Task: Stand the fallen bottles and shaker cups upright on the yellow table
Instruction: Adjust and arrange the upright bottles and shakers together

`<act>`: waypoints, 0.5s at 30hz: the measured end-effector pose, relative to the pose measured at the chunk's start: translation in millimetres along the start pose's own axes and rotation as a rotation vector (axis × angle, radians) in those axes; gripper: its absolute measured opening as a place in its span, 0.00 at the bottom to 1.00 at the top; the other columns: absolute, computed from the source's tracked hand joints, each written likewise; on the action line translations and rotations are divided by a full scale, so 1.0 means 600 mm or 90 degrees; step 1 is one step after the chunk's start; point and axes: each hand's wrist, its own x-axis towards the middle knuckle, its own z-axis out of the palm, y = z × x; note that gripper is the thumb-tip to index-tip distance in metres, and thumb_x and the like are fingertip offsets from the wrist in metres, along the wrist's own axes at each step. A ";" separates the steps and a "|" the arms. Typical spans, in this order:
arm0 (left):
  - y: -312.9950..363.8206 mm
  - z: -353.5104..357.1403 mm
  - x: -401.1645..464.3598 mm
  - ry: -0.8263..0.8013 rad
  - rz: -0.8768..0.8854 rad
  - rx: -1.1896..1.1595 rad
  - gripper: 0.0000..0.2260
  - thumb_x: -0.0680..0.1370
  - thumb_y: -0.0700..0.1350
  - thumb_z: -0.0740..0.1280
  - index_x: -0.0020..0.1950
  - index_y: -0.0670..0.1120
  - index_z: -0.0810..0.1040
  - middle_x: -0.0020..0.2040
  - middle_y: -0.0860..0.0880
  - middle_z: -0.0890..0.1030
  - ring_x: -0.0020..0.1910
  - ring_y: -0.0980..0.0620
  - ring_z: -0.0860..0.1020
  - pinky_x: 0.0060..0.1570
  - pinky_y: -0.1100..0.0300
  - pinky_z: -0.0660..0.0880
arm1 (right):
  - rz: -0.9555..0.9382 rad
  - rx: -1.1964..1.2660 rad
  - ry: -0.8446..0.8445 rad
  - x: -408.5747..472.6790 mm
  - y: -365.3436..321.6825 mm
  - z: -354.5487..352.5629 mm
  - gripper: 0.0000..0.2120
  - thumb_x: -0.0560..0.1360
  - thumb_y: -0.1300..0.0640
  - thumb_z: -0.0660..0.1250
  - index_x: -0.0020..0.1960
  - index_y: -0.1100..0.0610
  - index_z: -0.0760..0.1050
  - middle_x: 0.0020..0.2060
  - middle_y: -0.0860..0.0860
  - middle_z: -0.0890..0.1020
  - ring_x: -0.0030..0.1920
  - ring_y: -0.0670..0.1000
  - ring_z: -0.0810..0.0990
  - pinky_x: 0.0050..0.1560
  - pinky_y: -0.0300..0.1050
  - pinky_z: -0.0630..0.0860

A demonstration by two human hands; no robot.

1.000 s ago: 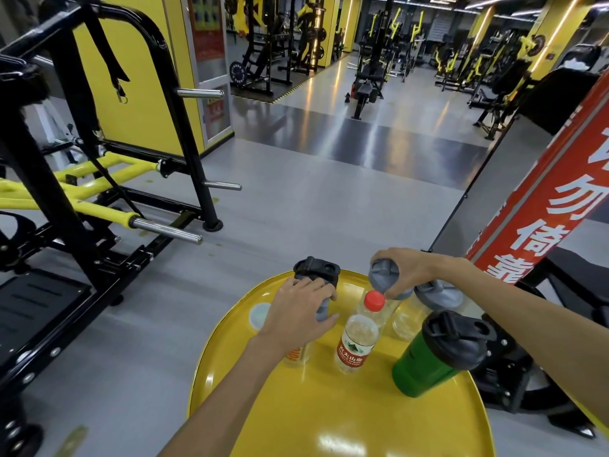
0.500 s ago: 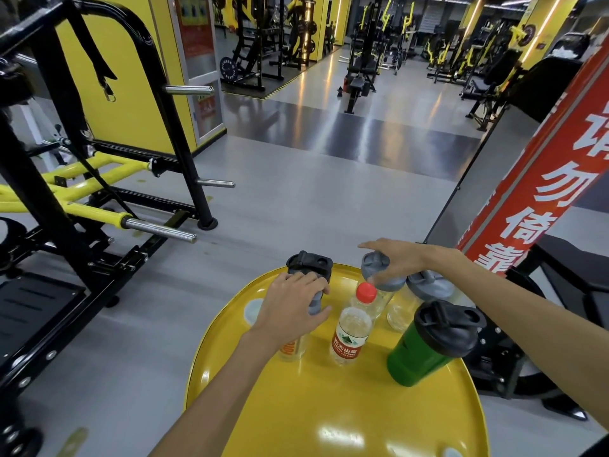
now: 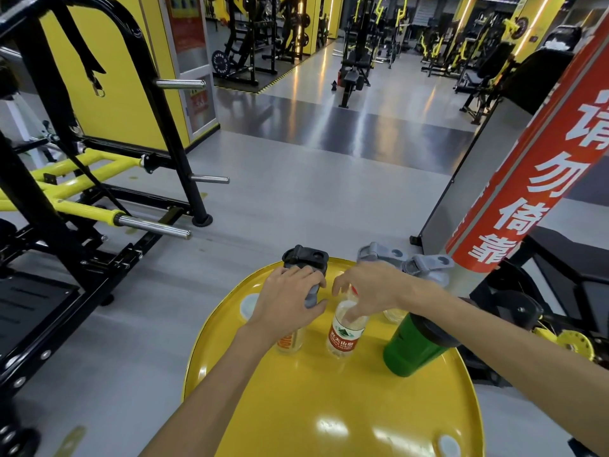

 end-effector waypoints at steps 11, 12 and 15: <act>0.001 -0.004 0.000 -0.014 -0.003 0.004 0.11 0.73 0.59 0.68 0.49 0.55 0.76 0.45 0.58 0.78 0.45 0.56 0.76 0.47 0.61 0.65 | -0.001 0.143 -0.026 0.005 0.004 0.000 0.23 0.67 0.56 0.79 0.61 0.58 0.81 0.55 0.51 0.84 0.24 0.37 0.77 0.28 0.36 0.78; 0.001 -0.005 0.000 -0.015 -0.003 0.004 0.11 0.73 0.60 0.68 0.49 0.55 0.76 0.45 0.58 0.79 0.45 0.56 0.76 0.47 0.61 0.64 | 0.004 0.157 -0.026 0.003 0.008 0.005 0.23 0.66 0.56 0.79 0.60 0.57 0.82 0.54 0.50 0.84 0.24 0.40 0.78 0.30 0.42 0.81; 0.002 -0.006 -0.001 -0.017 -0.002 0.005 0.12 0.73 0.60 0.68 0.50 0.55 0.76 0.45 0.58 0.78 0.45 0.56 0.76 0.47 0.61 0.63 | 0.020 0.160 -0.030 -0.005 0.023 0.014 0.23 0.64 0.54 0.80 0.58 0.53 0.83 0.50 0.45 0.83 0.31 0.42 0.82 0.36 0.50 0.84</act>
